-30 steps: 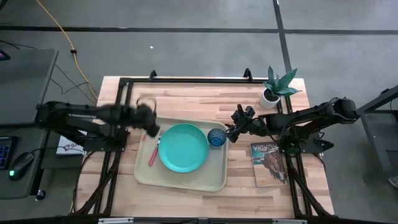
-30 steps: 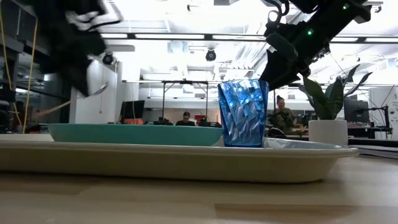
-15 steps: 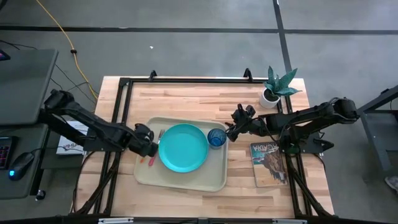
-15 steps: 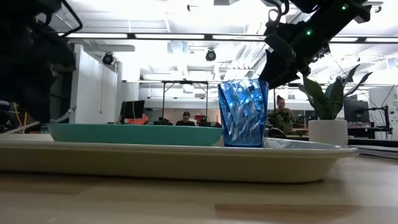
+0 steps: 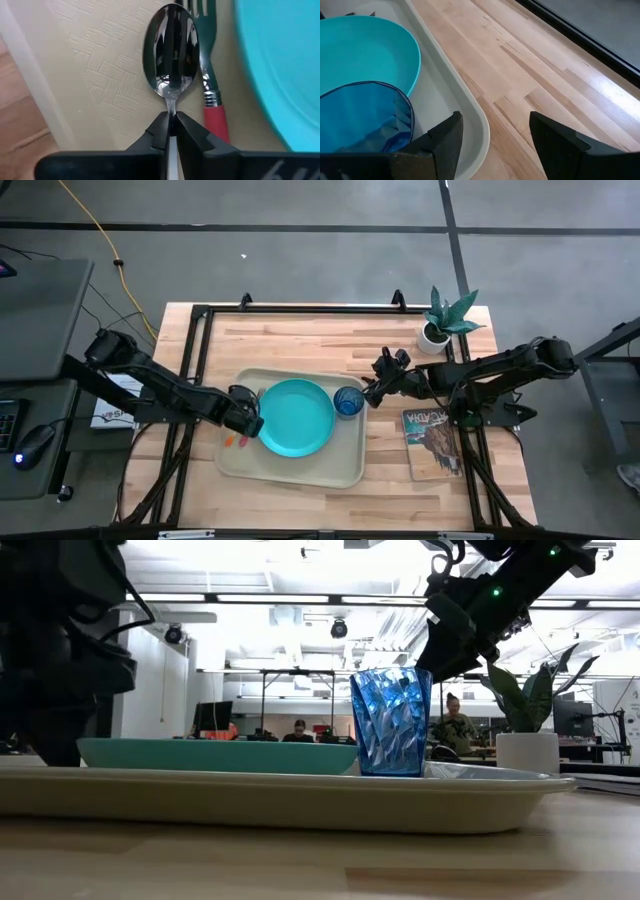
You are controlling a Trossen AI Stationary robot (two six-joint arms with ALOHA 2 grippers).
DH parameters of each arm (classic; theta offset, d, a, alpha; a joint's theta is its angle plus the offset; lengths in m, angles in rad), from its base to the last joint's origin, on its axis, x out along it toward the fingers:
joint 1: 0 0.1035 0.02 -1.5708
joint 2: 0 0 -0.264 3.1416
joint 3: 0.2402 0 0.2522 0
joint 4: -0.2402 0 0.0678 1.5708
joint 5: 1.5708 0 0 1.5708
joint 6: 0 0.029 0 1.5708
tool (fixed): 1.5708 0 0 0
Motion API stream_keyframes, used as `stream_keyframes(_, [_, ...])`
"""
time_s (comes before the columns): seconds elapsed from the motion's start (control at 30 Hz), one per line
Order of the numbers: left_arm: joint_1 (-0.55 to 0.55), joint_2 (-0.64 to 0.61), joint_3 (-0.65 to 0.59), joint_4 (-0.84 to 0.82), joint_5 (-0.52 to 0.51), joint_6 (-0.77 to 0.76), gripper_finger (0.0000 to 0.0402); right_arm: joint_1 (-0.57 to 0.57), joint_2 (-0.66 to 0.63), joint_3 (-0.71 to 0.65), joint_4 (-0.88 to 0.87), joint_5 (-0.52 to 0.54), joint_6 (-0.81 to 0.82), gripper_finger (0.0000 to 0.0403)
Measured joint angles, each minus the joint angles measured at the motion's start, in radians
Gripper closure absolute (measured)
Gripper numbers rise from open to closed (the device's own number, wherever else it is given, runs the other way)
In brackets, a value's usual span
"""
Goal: Pick and place plate/cup/fork/spoon on tray
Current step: Put the orange spoon to the left side of the pink fork on the gray serving tray, then return to Home Position
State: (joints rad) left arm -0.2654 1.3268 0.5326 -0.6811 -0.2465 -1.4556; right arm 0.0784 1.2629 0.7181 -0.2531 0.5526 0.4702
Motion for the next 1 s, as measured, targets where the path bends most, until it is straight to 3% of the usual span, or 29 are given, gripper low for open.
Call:
stream_keyframes(0.47, [0.085, -0.078, -0.004, -0.003, -0.005, 0.202, 0.0294, 0.000, 0.000, 0.000, 0.003, -0.006, 0.000, 0.0183])
stream_keyframes(0.67, [0.108, -0.183, -0.004, -0.041, -0.007, 0.247, 0.0251, 0.000, 0.000, 0.000, 0.003, -0.006, -0.005, 0.0183])
stream_keyframes(0.87, [0.144, -0.342, 0.045, -0.118, -0.203, 0.348, 0.0225, 0.000, 0.000, 0.000, 0.006, -0.006, -0.026, 0.0183])
stream_keyframes(1.0, [0.155, -0.448, 0.090, -0.063, -0.369, 0.532, 0.0218, 0.000, 0.000, 0.000, 0.019, -0.006, -0.027, 0.0183])
